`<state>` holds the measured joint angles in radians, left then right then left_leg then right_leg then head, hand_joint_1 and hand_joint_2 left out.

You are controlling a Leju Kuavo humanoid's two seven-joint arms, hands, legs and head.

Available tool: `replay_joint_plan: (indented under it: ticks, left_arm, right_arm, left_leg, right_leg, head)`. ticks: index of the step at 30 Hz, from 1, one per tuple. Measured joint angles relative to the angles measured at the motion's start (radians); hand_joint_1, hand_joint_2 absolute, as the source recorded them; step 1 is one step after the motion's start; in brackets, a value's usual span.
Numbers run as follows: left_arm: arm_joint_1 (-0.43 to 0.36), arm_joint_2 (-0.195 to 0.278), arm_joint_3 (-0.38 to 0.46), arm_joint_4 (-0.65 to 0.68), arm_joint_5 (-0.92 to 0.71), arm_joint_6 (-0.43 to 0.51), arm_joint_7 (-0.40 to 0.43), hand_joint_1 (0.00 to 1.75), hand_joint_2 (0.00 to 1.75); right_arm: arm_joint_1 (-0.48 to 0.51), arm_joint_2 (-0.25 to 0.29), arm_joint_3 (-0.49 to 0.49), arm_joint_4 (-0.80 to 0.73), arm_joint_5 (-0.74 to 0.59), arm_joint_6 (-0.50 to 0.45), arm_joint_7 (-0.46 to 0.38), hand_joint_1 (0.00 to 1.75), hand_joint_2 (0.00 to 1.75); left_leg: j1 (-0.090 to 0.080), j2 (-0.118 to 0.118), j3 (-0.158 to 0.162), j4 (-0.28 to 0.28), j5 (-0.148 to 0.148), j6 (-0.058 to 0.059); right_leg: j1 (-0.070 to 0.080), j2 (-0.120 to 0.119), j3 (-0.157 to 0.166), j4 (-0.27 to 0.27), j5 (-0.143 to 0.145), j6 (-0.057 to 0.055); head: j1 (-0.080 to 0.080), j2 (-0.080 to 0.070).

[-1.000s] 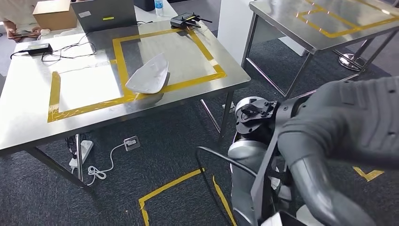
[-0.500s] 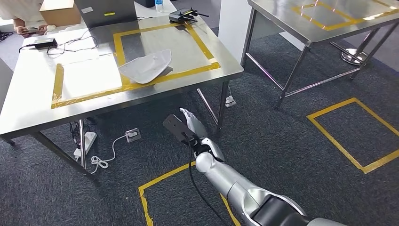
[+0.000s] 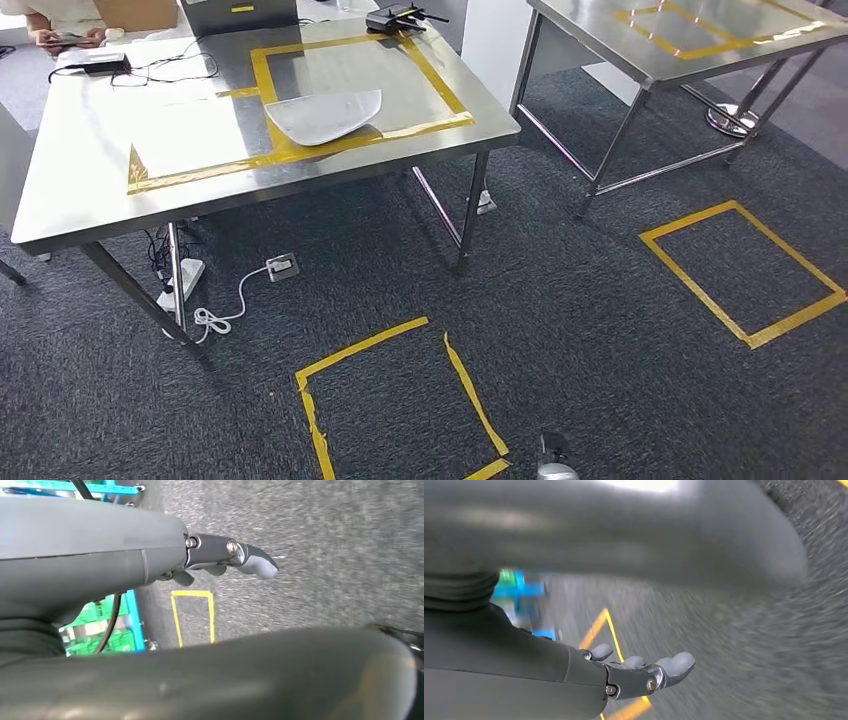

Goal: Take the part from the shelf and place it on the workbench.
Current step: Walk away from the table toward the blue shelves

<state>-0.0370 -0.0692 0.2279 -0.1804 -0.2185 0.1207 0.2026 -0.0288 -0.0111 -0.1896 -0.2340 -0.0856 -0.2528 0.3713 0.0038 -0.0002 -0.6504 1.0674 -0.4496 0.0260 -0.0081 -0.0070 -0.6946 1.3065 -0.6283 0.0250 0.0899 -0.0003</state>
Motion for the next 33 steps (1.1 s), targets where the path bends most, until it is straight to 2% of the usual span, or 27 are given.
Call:
replay_joint_plan:
  ticks: [1, 2, 3, 4, 5, 6, 7, 8, 10, 11, 13, 15, 16, 17, 19, 20, 21, 22, 24, 25, 26, 27, 29, 30, 31, 32, 33]
  left_arm:
    - [0.000, 0.001, 0.000, 0.000, -0.005, -0.001, 0.004, 0.00, 0.00]
    - [-0.001, 0.002, 0.000, 0.000, -0.013, -0.003, 0.008, 0.00, 0.00]
    - [-0.002, 0.003, 0.000, 0.000, -0.021, -0.005, 0.011, 0.00, 0.00]
    - [-0.004, 0.003, 0.000, 0.000, -0.030, -0.008, 0.013, 0.00, 0.00]
    - [-0.007, 0.004, 0.000, -0.001, -0.038, -0.010, 0.014, 0.00, 0.00]
    - [-0.010, 0.006, -0.001, -0.002, -0.048, -0.013, 0.016, 0.00, 0.00]
    - [-0.013, 0.007, -0.002, -0.002, -0.058, -0.015, 0.019, 0.00, 0.00]
    - [-0.015, 0.009, -0.004, -0.002, -0.068, -0.018, 0.023, 0.00, 0.00]
    - [-0.021, 0.009, -0.008, -0.002, -0.087, -0.021, 0.031, 0.00, 0.00]
    - [-0.027, 0.008, -0.010, -0.002, -0.094, -0.023, 0.033, 0.00, 0.00]
    - [-0.046, 0.007, -0.017, -0.003, -0.110, -0.028, 0.034, 0.00, 0.00]
    - [-0.068, 0.007, -0.029, -0.003, -0.129, -0.034, 0.036, 0.00, 0.00]
    - [-0.078, 0.007, -0.037, -0.003, -0.138, -0.037, 0.038, 0.00, 0.00]
    - [-0.087, 0.007, -0.044, -0.003, -0.145, -0.039, 0.041, 0.00, 0.00]
    - [-0.099, 0.006, -0.056, -0.003, -0.153, -0.040, 0.048, 0.00, 0.00]
    - [-0.101, 0.008, -0.059, -0.004, -0.154, -0.039, 0.051, 0.00, 0.00]
    - [-0.103, 0.009, -0.060, -0.004, -0.151, -0.037, 0.052, 0.00, 0.00]
    - [-0.103, 0.010, -0.061, -0.005, -0.144, -0.035, 0.049, 0.00, 0.00]
    - [-0.097, 0.008, -0.060, -0.005, -0.118, -0.030, 0.026, 0.00, 0.00]
    - [-0.092, 0.008, -0.058, -0.005, -0.101, -0.028, 0.008, 0.00, 0.00]
    - [-0.085, 0.007, -0.055, -0.005, -0.085, -0.028, -0.006, 0.00, 0.00]
    - [-0.077, 0.007, -0.051, -0.005, -0.069, -0.027, -0.019, 0.00, 0.00]
    - [-0.063, 0.005, -0.039, -0.004, -0.038, -0.029, -0.039, 0.00, 0.00]
    - [-0.057, 0.004, -0.029, -0.004, -0.021, -0.030, -0.050, 0.00, 0.00]
    - [-0.051, 0.004, -0.018, -0.004, -0.004, -0.030, -0.059, 0.00, 0.00]
    - [-0.046, 0.002, -0.006, -0.004, 0.009, -0.030, -0.069, 0.00, 0.00]
    - [-0.041, 0.001, 0.005, -0.004, 0.019, -0.030, -0.077, 0.00, 0.00]
  right_arm:
    - [0.001, 0.003, -0.026, 0.005, -0.007, 0.011, -0.007, 0.00, 1.75]
    - [0.001, 0.005, -0.047, 0.009, -0.008, 0.032, -0.013, 0.00, 1.75]
    - [-0.001, 0.010, -0.063, 0.012, -0.004, 0.061, -0.021, 0.00, 1.75]
    - [-0.004, 0.014, -0.072, 0.013, 0.004, 0.088, -0.033, 0.00, 1.75]
    - [-0.007, 0.020, -0.077, 0.014, 0.016, 0.109, -0.049, 0.00, 1.75]
    - [-0.010, 0.027, -0.079, 0.016, 0.035, 0.127, -0.074, 0.00, 1.75]
    - [-0.011, 0.035, -0.079, 0.017, 0.058, 0.141, -0.104, 0.00, 1.75]
    - [-0.012, 0.043, -0.077, 0.019, 0.084, 0.156, -0.137, 0.00, 1.75]
    - [-0.020, 0.056, -0.065, 0.023, 0.138, 0.188, -0.192, 0.00, 1.75]
    - [-0.029, 0.063, -0.055, 0.025, 0.163, 0.201, -0.207, 0.00, 1.75]
    - [-0.058, 0.082, -0.029, 0.028, 0.207, 0.222, -0.221, 0.00, 1.75]
    - [-0.093, 0.102, 0.000, 0.031, 0.239, 0.232, -0.223, 0.00, 1.75]
    - [-0.108, 0.111, 0.016, 0.032, 0.252, 0.236, -0.223, 0.00, 1.75]
    - [-0.120, 0.121, 0.030, 0.032, 0.261, 0.239, -0.223, 0.00, 1.75]
    - [-0.140, 0.137, 0.057, 0.033, 0.272, 0.240, -0.218, 0.00, 1.75]
    - [-0.146, 0.144, 0.066, 0.033, 0.274, 0.237, -0.211, 0.00, 1.75]
    - [-0.147, 0.150, 0.072, 0.034, 0.271, 0.232, -0.203, 0.00, 1.75]
    - [-0.147, 0.154, 0.075, 0.035, 0.262, 0.223, -0.193, 0.00, 1.31]
    - [-0.137, 0.155, 0.071, 0.037, 0.219, 0.200, -0.187, 0.00, 0.44]
    - [-0.131, 0.154, 0.064, 0.038, 0.191, 0.185, -0.193, 0.00, 0.00]
    - [-0.124, 0.153, 0.056, 0.038, 0.167, 0.171, -0.202, 0.00, 0.00]
    - [-0.116, 0.150, 0.045, 0.039, 0.146, 0.160, -0.211, 0.00, 0.00]
    - [-0.101, 0.139, 0.024, 0.040, 0.115, 0.154, -0.219, 0.00, 0.00]
    - [-0.092, 0.132, 0.012, 0.040, 0.099, 0.156, -0.220, 0.00, 0.00]
    - [-0.081, 0.125, 0.001, 0.041, 0.086, 0.158, -0.222, 0.00, 0.00]
    - [-0.070, 0.117, -0.010, 0.041, 0.076, 0.160, -0.226, 0.00, 0.00]
    - [-0.060, 0.111, -0.021, 0.042, 0.067, 0.160, -0.232, 0.00, 0.00]
  left_leg:
    - [-0.004, 0.002, -0.012, 0.000, 0.010, 0.001]
    - [-0.008, 0.003, -0.022, 0.000, 0.020, 0.001]
    - [-0.014, 0.003, -0.031, 0.001, 0.025, 0.000]
    - [-0.017, 0.002, -0.038, 0.000, 0.030, 0.001]
    - [-0.019, 0.001, -0.041, -0.001, 0.032, 0.000]
    - [-0.022, 0.001, -0.043, -0.003, 0.033, -0.001]
    - [-0.021, 0.001, -0.042, -0.008, 0.038, 0.000]
    - [-0.022, 0.000, -0.039, -0.016, 0.046, 0.001]
    - [-0.014, 0.000, -0.029, -0.053, 0.080, 0.008]
    - [-0.009, 0.001, -0.025, -0.073, 0.101, 0.011]
    - [-0.002, 0.005, -0.031, -0.097, 0.132, 0.009]
    - [0.005, 0.007, -0.054, -0.099, 0.153, 0.000]
    - [0.010, 0.007, -0.069, -0.099, 0.165, -0.007]
    - [0.016, 0.007, -0.085, -0.098, 0.178, -0.016]
    - [0.031, 0.006, -0.121, -0.090, 0.206, -0.038]
    - [0.037, 0.005, -0.134, -0.086, 0.220, -0.052]
    - [0.039, 0.003, -0.139, -0.083, 0.231, -0.064]
    - [0.041, 0.001, -0.138, -0.086, 0.241, -0.075]
    - [0.046, 0.002, -0.127, -0.109, 0.263, -0.093]
    - [0.049, 0.003, -0.125, -0.117, 0.259, -0.098]
    - [0.050, 0.004, -0.130, -0.107, 0.230, -0.101]
    - [0.049, 0.005, -0.142, -0.070, 0.180, -0.100]
    - [0.042, 0.003, -0.181, 0.078, 0.052, -0.095]
    - [0.038, 0.002, -0.196, 0.157, 0.013, -0.093]
    - [0.034, 0.002, -0.198, 0.214, -0.006, -0.090]
    - [0.031, 0.002, -0.179, 0.231, -0.008, -0.085]
    - [0.027, 0.002, -0.138, 0.207, -0.001, -0.078]
  right_leg:
    - [0.004, 0.001, 0.042, -0.030, 0.023, -0.009]
    - [0.010, 0.001, 0.100, -0.091, 0.043, -0.021]
    - [0.016, 0.000, 0.155, -0.167, 0.037, -0.030]
    - [0.018, -0.001, 0.196, -0.229, 0.027, -0.029]
    - [0.020, -0.004, 0.217, -0.270, 0.022, -0.029]
    - [0.020, -0.007, 0.220, -0.290, 0.014, -0.028]
    - [0.019, -0.009, 0.219, -0.292, 0.030, -0.023]
    - [0.019, -0.012, 0.218, -0.297, 0.046, -0.027]
    - [0.021, -0.011, 0.220, -0.297, 0.054, -0.019]
    - [0.021, -0.007, 0.214, -0.283, 0.041, -0.016]
    - [0.015, -0.001, 0.183, -0.205, -0.032, -0.007]
    - [0.001, 0.001, 0.151, -0.106, -0.099, 0.004]
    - [-0.007, 0.001, 0.152, -0.086, -0.105, 0.011]
    - [-0.016, 0.001, 0.170, -0.100, -0.087, 0.020]
    - [-0.034, 0.003, 0.243, -0.206, -0.034, 0.041]
    - [-0.037, 0.005, 0.275, -0.251, -0.016, 0.045]
    - [-0.038, 0.007, 0.292, -0.280, -0.012, 0.040]
    - [-0.036, 0.008, 0.295, -0.288, -0.016, 0.027]
    - [-0.029, 0.005, 0.278, -0.274, -0.010, -0.011]
    - [-0.027, 0.003, 0.269, -0.271, -0.001, -0.024]
    - [-0.025, 0.002, 0.261, -0.272, 0.011, -0.035]
    - [-0.025, 0.001, 0.251, -0.273, 0.027, -0.042]
    - [-0.021, 0.000, 0.224, -0.274, 0.053, -0.048]
    - [-0.018, -0.001, 0.210, -0.273, 0.062, -0.049]
    - [-0.014, -0.002, 0.198, -0.272, 0.070, -0.049]
    - [-0.010, -0.004, 0.189, -0.272, 0.076, -0.049]
    - [-0.008, -0.005, 0.184, -0.272, 0.079, -0.048]
  head:
    - [0.000, 0.000]
    - [0.000, 0.000]
    - [0.001, 0.000]
    - [0.000, 0.000]
    - [0.000, 0.000]
    - [0.000, 0.000]
    - [-0.002, 0.000]
    - [-0.002, 0.000]
    - [-0.002, 0.000]
    - [-0.001, 0.000]
    - [0.004, 0.000]
    - [0.006, 0.000]
    - [0.006, 0.000]
    - [0.006, 0.000]
    - [0.008, 0.000]
    - [0.010, 0.000]
    - [0.010, 0.000]
    - [0.007, 0.000]
    - [0.000, 0.000]
    - [-0.005, 0.000]
    - [-0.007, 0.000]
    - [-0.012, 0.000]
    - [-0.019, 0.000]
    - [-0.021, 0.000]
    - [-0.022, 0.000]
    - [-0.022, 0.000]
    - [-0.022, 0.000]
